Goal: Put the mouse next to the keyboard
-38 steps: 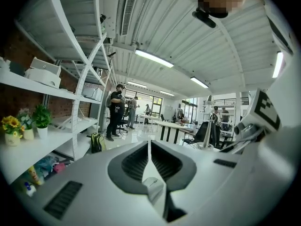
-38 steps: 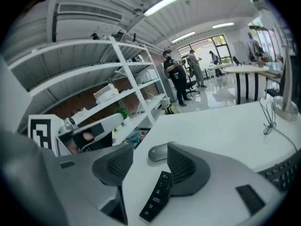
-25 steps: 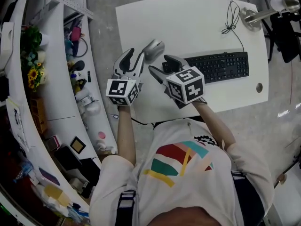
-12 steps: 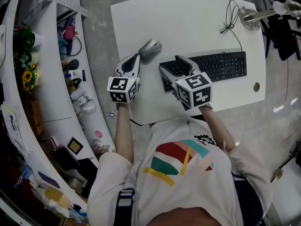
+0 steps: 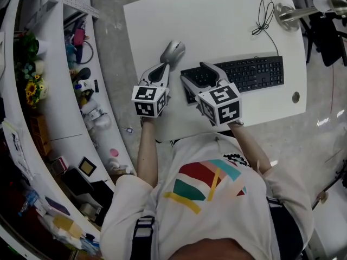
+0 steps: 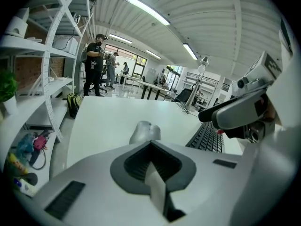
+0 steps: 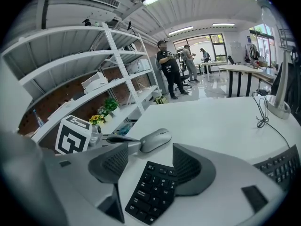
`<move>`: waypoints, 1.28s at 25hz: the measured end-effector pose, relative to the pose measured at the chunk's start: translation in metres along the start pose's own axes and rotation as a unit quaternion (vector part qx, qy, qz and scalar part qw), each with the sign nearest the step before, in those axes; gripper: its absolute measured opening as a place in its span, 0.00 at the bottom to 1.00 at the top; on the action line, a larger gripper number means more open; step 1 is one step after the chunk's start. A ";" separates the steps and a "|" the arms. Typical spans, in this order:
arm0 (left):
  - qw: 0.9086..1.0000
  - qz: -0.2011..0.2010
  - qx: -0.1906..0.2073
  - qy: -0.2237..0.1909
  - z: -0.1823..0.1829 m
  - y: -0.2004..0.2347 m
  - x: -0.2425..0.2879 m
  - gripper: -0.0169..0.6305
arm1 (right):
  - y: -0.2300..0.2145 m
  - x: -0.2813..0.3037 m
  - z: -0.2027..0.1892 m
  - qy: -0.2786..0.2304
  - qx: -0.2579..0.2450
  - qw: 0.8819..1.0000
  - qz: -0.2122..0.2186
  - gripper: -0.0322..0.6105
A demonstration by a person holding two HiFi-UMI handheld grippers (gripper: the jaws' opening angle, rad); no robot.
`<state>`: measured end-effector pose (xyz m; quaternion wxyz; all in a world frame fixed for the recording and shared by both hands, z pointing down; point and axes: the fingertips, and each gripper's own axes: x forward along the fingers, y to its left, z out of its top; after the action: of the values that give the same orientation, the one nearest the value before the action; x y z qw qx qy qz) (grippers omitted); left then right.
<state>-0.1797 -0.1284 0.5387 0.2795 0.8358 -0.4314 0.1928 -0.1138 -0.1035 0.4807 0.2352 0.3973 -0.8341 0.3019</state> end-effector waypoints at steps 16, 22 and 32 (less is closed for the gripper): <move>0.994 0.044 0.002 -0.104 0.049 -0.002 -0.034 0.09 | -0.016 0.024 0.035 -0.036 0.109 0.993 -0.015 0.48; 0.988 0.092 -0.004 -0.125 0.053 0.030 -0.070 0.09 | -0.032 0.060 0.018 -0.009 0.113 0.988 -0.105 0.48; 0.992 0.093 -0.023 -0.088 0.031 0.027 -0.077 0.09 | -0.042 0.098 0.015 0.043 0.120 0.977 -0.172 0.48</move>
<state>-0.2418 -0.1138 0.4795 0.2403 0.7990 -0.5346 0.1343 -0.1383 -0.1856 0.5452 0.2698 0.5464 -0.7005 0.3715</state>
